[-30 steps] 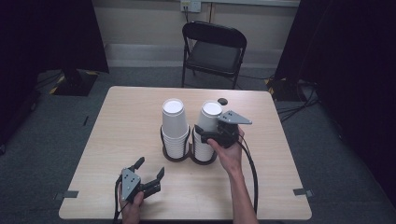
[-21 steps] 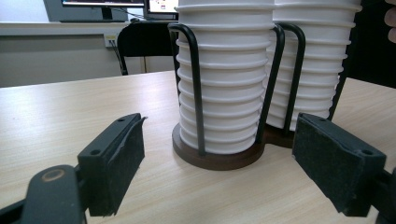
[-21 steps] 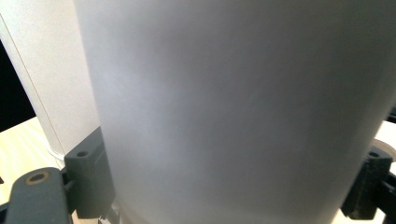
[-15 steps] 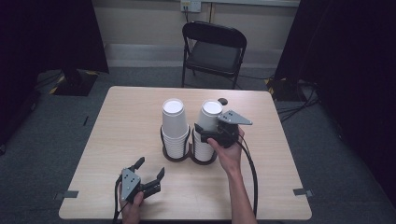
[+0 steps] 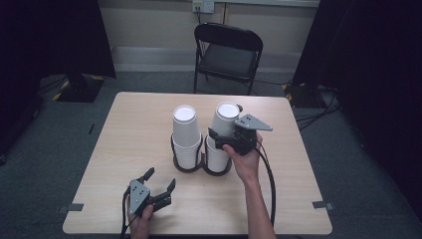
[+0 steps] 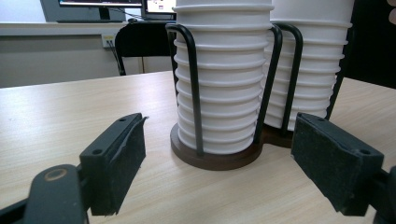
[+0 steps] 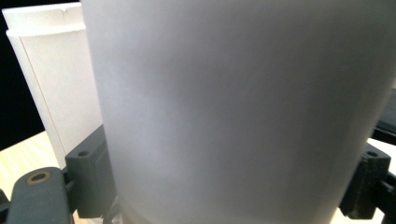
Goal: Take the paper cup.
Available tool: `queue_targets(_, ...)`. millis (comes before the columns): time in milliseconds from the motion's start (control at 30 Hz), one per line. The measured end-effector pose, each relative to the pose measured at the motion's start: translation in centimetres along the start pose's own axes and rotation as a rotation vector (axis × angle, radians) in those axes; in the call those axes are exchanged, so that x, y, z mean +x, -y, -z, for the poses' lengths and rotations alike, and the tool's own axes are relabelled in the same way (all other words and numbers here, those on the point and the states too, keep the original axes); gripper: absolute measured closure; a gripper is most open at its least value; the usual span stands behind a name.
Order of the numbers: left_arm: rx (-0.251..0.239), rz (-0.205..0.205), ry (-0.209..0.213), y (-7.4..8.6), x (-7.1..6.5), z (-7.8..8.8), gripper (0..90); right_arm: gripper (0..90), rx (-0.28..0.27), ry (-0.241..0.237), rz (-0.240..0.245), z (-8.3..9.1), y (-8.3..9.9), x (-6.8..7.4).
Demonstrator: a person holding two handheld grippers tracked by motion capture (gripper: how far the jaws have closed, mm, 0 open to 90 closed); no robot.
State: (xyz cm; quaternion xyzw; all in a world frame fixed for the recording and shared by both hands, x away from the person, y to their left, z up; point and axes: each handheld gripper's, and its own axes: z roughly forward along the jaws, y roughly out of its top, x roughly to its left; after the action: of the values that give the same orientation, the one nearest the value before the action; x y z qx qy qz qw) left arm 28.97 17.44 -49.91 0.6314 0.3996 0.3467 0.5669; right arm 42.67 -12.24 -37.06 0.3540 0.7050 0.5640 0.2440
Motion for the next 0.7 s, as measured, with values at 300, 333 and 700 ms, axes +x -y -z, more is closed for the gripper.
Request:
queue_targets(300,0.001,-0.002,0.001,0.0,0.0,0.0,17.5,13.3,-0.017,-0.001,0.009,0.1,-0.6,0.3)
queue_targets(333,0.000,0.000,0.001,0.0,0.0,0.0,17.6,13.3,-0.017,-0.002,0.004,0.1,-0.7,0.3)
queue_targets(700,0.003,-0.009,-0.002,0.0,0.0,0.0,23.4,13.3,-0.059,0.004,0.002,0.9,-1.9,-0.1)
